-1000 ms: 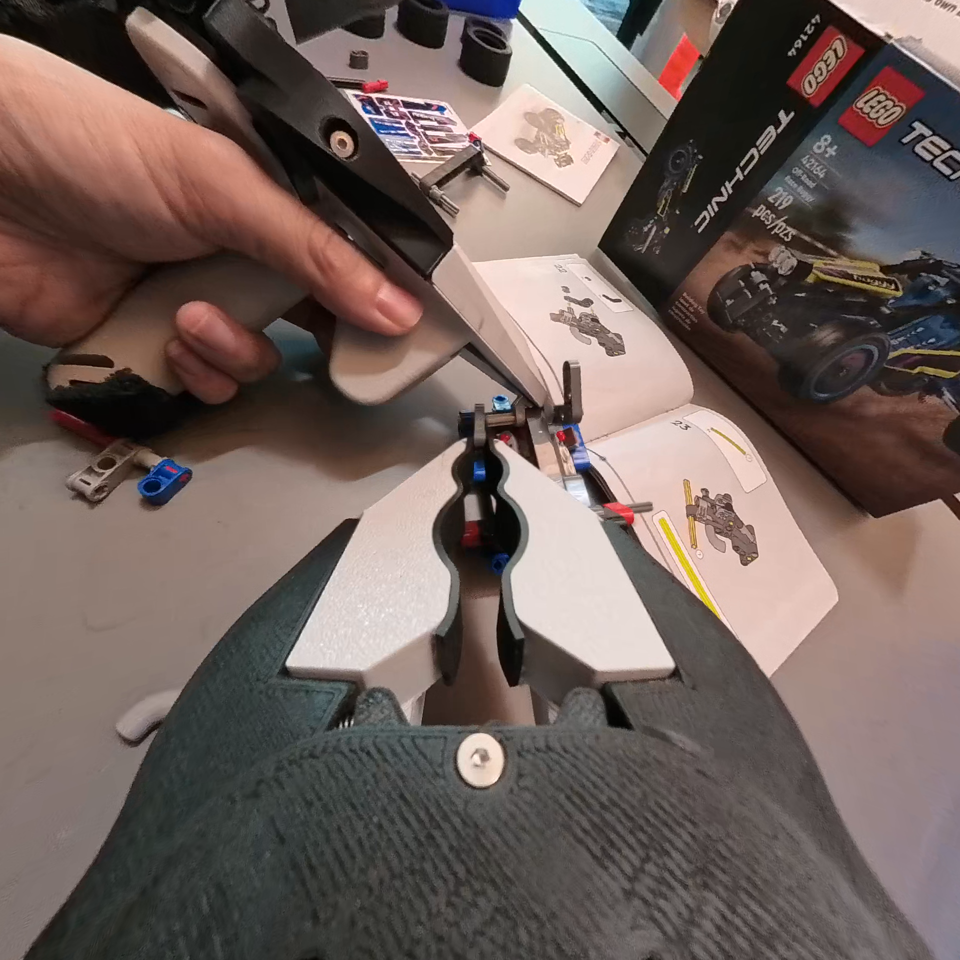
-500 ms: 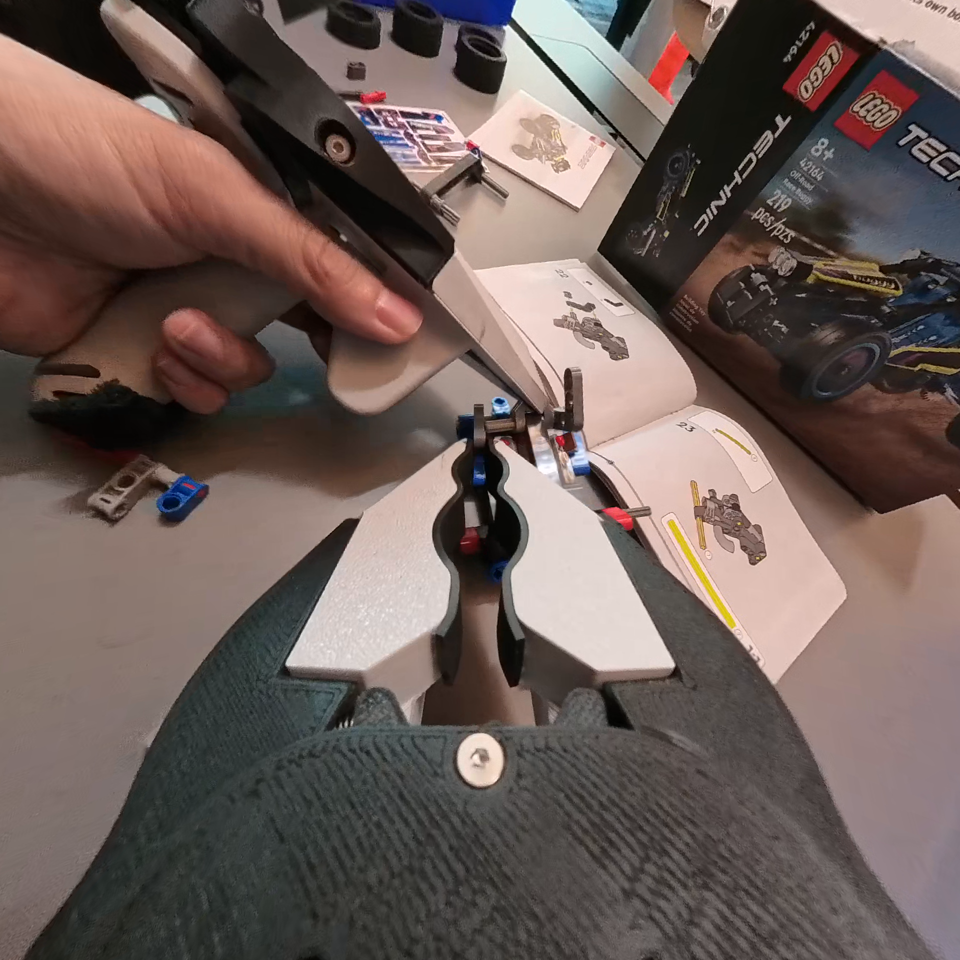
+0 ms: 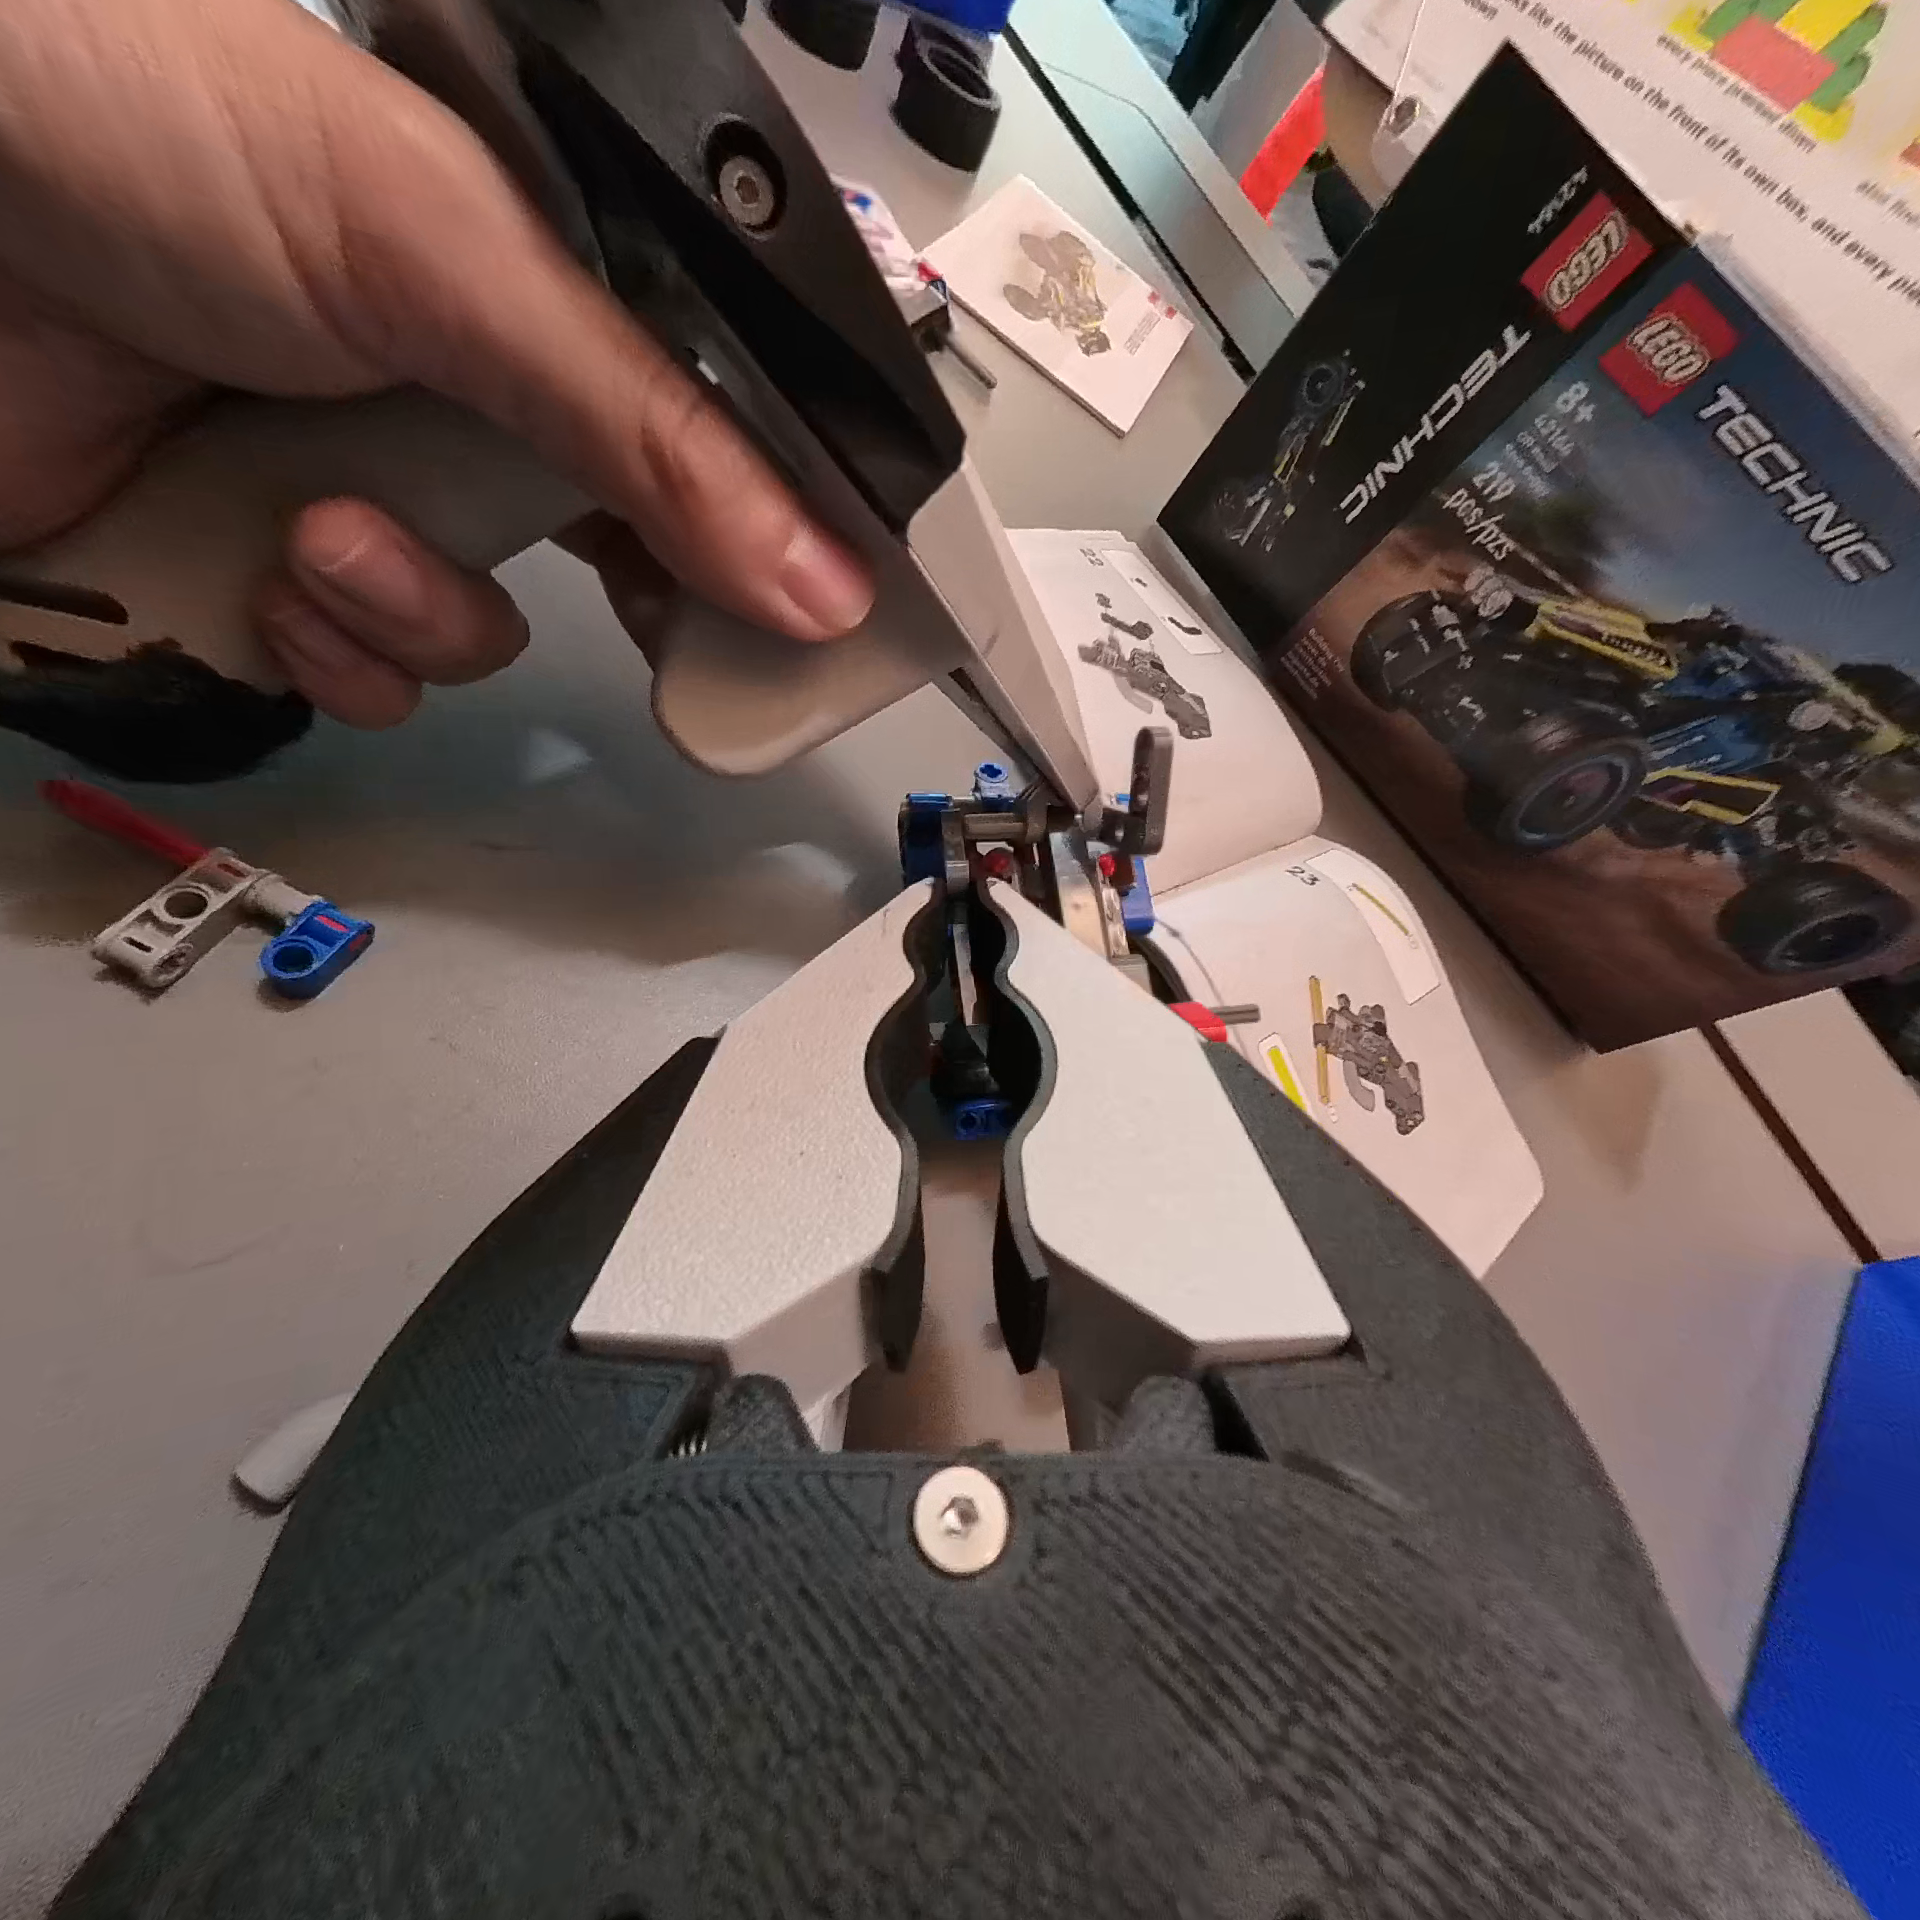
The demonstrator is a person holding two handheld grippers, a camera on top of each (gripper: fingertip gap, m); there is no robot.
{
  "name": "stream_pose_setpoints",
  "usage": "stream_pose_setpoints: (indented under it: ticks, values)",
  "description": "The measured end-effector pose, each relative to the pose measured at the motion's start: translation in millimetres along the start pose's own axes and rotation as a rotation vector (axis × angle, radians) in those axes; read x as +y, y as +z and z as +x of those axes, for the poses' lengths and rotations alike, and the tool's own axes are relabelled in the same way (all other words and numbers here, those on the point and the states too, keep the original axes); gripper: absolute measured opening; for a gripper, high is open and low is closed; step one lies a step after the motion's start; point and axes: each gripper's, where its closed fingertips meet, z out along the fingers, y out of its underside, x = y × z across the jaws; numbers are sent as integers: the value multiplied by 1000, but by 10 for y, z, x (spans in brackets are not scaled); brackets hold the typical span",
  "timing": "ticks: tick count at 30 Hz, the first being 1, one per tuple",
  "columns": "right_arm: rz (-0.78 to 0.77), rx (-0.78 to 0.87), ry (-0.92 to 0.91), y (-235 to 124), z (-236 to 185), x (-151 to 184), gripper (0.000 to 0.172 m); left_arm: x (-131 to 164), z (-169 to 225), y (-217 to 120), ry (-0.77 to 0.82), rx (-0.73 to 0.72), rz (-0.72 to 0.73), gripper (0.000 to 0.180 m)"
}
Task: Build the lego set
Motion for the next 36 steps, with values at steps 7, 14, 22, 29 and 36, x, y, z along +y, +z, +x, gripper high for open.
stream_pose_setpoints:
  ticks: [7, 14, 22, 29, 36]
  values:
    - [5, 40, -69, 2, -6, -25, 0, -13, -21, -14, -73, 42, 50, 4]
    - [4, 54, -30, -1, 36, -19, 1, -29, -10, -21, -17, 51, 78, 4]
    - [-8, 64, -31, 28, 32, 3, 1, -3, -3, 0, -32, 67, 62, 4]
    - [22, 79, -57, 18, 22, -42, 0, 6, 3, 15, -113, 90, 71, 3]
    - [25, 69, -17, 5, 4, -34, 0, -16, -18, 8, -133, 89, 82, 3]
